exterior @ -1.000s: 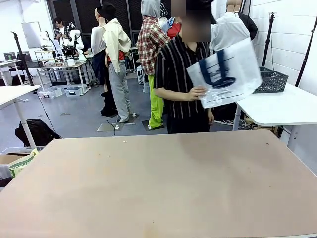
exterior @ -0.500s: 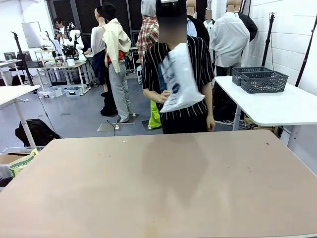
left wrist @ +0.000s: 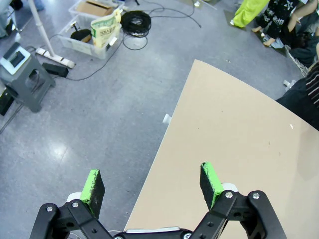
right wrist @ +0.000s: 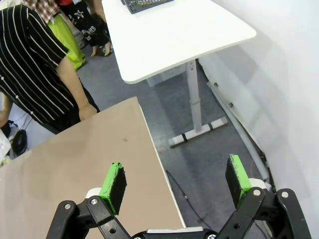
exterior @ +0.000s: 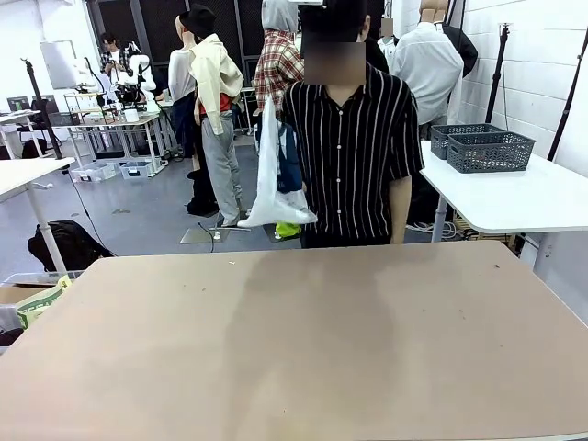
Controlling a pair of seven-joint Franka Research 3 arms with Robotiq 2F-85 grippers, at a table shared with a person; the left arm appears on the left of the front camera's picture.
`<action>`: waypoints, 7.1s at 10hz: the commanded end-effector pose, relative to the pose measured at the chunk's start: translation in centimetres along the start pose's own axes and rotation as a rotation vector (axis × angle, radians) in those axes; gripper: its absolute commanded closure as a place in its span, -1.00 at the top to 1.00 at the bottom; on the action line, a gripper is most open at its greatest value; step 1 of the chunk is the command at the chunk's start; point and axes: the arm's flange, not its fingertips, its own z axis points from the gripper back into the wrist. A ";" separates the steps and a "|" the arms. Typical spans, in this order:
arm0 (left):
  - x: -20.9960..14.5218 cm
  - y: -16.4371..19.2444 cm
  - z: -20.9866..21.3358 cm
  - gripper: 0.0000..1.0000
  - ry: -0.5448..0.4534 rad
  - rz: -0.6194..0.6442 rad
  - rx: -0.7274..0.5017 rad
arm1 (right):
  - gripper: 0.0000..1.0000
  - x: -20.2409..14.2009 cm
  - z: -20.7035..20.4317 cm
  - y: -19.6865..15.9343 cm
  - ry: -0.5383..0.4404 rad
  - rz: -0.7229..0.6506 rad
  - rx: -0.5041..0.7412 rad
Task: Transfer purchased items from the store into the shopping bag.
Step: Open the Reusable shopping bag in the center of the table.
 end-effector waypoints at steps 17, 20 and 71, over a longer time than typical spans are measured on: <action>0.0 0.4 0.1 1.00 0.004 -0.019 0.004 | 1.00 0.0 0.0 0.0 0.000 0.000 0.000; 2.2 -7.7 0.5 1.00 -0.023 -0.096 -0.228 | 1.00 2.3 0.6 10.2 0.053 0.008 0.058; 1.1 -42.1 -3.3 -1.00 0.407 -0.420 -0.394 | -1.00 -8.7 -2.5 55.1 0.852 0.111 0.262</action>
